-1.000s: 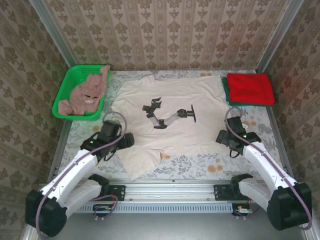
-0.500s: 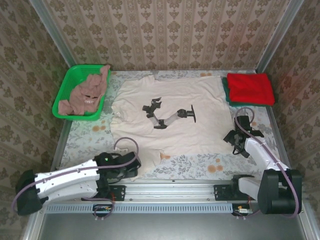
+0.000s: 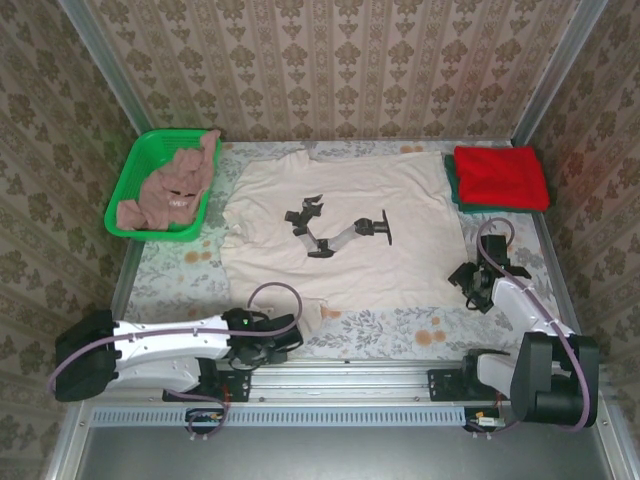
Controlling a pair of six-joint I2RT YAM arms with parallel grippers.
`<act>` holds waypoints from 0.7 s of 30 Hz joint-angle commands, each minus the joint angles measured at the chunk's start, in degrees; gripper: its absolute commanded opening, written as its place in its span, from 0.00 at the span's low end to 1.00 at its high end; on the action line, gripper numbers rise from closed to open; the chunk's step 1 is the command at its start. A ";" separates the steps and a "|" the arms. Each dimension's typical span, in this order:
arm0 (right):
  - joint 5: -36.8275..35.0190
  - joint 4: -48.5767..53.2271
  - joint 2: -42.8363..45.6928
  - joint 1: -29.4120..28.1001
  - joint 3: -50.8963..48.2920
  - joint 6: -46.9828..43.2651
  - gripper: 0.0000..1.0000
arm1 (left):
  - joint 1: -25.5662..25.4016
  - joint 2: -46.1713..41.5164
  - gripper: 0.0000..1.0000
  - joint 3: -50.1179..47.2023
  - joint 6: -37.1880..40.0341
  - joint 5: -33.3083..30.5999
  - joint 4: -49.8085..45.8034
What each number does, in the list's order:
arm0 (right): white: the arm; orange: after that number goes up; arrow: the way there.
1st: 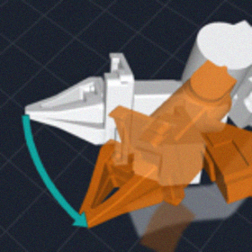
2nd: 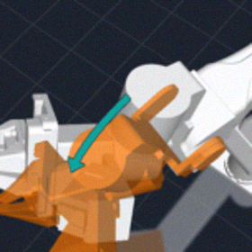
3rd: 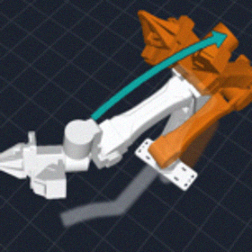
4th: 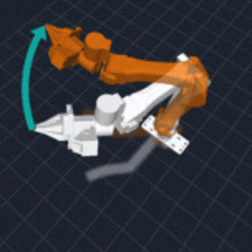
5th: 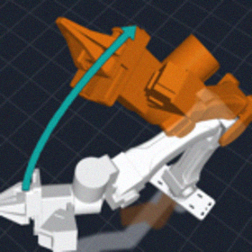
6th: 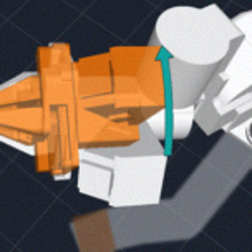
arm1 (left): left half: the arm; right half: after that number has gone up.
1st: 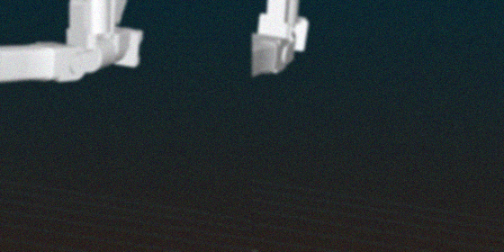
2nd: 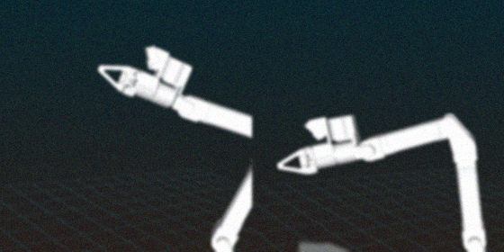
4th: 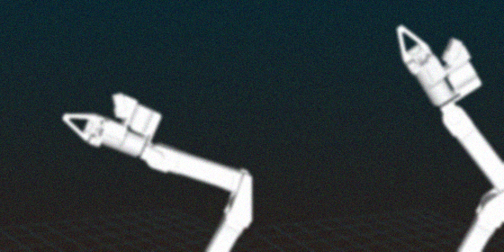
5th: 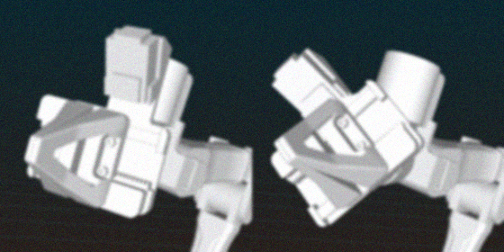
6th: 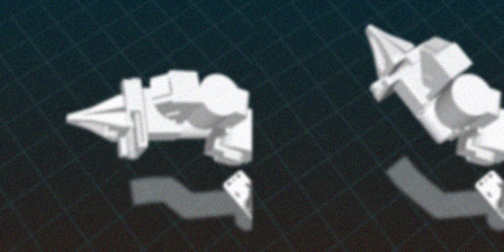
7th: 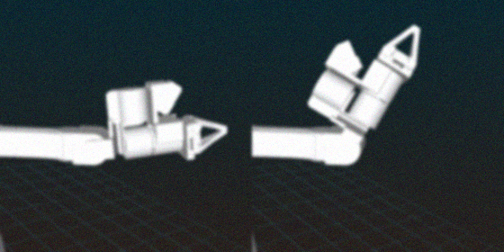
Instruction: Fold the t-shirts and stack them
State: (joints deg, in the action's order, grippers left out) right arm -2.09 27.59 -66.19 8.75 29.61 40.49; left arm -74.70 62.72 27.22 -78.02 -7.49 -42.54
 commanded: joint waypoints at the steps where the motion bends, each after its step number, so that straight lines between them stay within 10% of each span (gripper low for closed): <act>1: 1.76 -0.99 -1.34 0.28 -0.69 -0.59 0.68 | -0.62 -1.26 0.36 -2.63 -1.83 0.97 0.62; 12: 3.24 -0.86 -1.50 0.30 -0.71 -1.47 0.52 | -0.46 -10.01 0.10 -1.13 -0.96 -3.25 -7.31; 21: 3.52 0.03 1.31 0.30 -1.21 0.93 0.66 | 0.32 -16.31 0.05 -0.68 0.57 -6.32 -11.47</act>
State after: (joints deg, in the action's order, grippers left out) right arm 0.51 27.14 -65.80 8.75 29.50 39.86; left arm -74.61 46.89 25.85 -78.65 -11.46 -50.68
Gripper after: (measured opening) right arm 0.667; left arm 0.060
